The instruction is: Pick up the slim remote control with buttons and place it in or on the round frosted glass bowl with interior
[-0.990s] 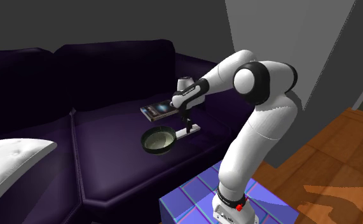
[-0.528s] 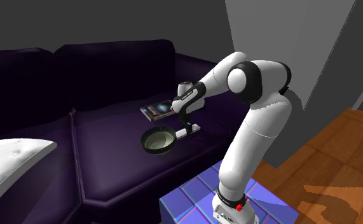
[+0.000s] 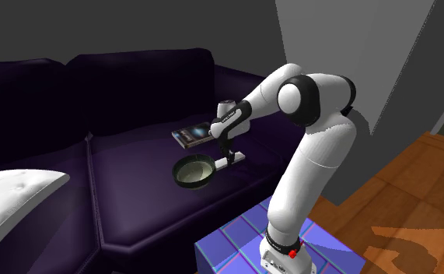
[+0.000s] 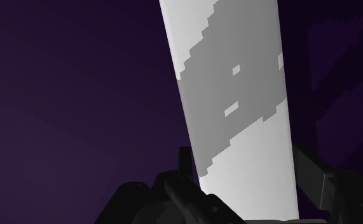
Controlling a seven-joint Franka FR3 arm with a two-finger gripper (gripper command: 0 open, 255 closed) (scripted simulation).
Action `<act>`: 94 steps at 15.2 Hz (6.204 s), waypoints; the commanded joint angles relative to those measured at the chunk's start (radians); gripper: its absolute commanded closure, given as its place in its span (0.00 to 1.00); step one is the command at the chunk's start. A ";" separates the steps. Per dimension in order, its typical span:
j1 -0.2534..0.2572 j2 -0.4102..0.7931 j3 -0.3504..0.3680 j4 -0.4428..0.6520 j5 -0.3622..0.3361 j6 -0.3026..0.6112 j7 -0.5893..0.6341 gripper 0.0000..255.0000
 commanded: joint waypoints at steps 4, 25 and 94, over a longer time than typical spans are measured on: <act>0.000 0.001 0.000 0.000 0.000 0.000 0.000 1.00; -0.017 -0.155 0.049 0.116 -0.046 -0.262 0.045 1.00; 0.143 -0.198 0.371 0.207 0.082 -0.420 0.439 0.00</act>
